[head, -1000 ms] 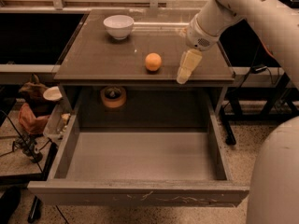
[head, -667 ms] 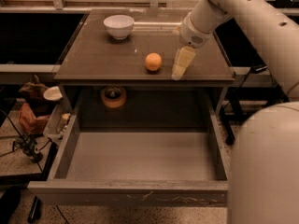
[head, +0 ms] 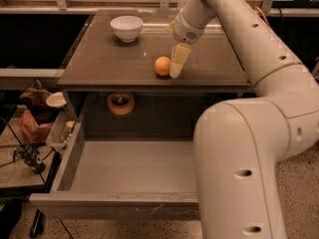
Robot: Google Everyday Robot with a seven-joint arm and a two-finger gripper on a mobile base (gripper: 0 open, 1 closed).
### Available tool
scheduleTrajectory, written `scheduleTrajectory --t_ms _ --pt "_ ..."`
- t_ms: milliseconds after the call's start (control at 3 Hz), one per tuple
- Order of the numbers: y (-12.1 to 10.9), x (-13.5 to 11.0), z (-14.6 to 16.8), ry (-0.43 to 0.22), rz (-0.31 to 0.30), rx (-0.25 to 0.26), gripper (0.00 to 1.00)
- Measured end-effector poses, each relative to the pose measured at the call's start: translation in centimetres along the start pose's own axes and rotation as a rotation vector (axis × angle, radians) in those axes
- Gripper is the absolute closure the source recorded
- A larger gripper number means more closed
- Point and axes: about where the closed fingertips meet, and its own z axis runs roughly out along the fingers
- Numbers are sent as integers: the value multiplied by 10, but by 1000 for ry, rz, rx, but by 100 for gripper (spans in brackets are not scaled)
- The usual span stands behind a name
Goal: Place orange into top drawer
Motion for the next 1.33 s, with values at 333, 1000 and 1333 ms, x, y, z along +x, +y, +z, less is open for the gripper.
scheduleTrajectory --t_ms 333,1000,1333 --pt "-3 -18 10 3 -18 -45 0" --pt "-2 -46 15 25 -49 -89 0" --pt "-4 -41 16 24 -30 -87 0"
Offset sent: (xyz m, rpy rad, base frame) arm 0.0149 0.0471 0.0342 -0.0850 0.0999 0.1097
